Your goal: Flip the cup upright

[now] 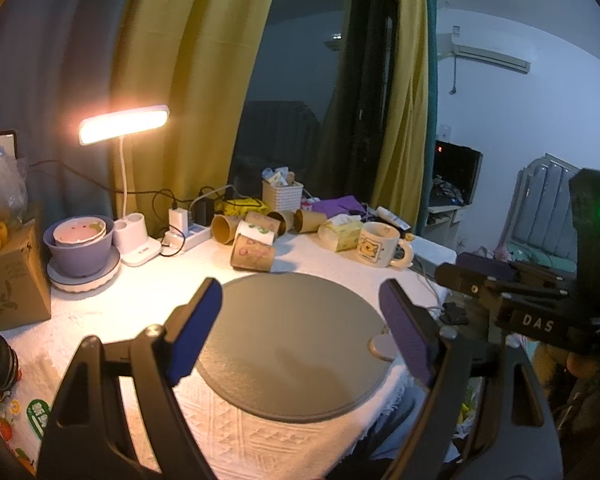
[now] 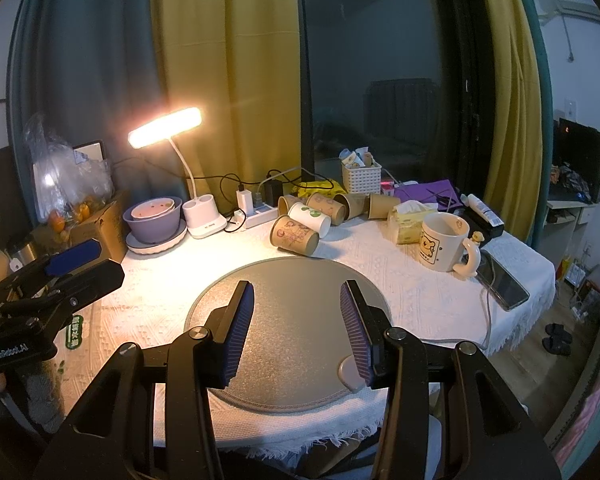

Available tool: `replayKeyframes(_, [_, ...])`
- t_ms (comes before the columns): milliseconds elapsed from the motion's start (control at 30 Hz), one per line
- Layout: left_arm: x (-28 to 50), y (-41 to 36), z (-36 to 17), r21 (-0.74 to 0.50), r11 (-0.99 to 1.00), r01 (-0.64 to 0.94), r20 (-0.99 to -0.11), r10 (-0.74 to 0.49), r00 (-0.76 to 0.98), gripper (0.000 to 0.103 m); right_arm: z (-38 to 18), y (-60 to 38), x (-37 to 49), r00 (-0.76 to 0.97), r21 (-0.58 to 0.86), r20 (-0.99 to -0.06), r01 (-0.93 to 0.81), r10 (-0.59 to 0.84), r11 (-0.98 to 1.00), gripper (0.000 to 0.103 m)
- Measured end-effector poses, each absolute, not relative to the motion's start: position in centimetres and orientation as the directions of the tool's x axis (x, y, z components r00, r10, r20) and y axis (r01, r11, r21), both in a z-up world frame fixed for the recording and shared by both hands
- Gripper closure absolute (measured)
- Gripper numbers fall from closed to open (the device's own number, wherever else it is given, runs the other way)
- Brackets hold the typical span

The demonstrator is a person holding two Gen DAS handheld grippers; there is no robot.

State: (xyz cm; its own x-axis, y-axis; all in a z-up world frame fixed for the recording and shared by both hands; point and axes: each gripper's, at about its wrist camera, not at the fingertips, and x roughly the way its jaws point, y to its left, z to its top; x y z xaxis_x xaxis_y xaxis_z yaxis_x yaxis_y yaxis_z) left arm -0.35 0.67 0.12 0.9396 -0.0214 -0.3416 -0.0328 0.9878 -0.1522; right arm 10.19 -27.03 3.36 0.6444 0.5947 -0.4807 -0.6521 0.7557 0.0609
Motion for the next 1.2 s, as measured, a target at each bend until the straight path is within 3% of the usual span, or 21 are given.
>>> replayKeyframes(1200, [-0.82,0.01,-0.36,-0.155,0.988,-0.026,-0.312,-0.024,0.950,0.021,3.44,-26.62,9.95,0.648,0.051,-0.480,-0.653,0.592,0.756,0.055])
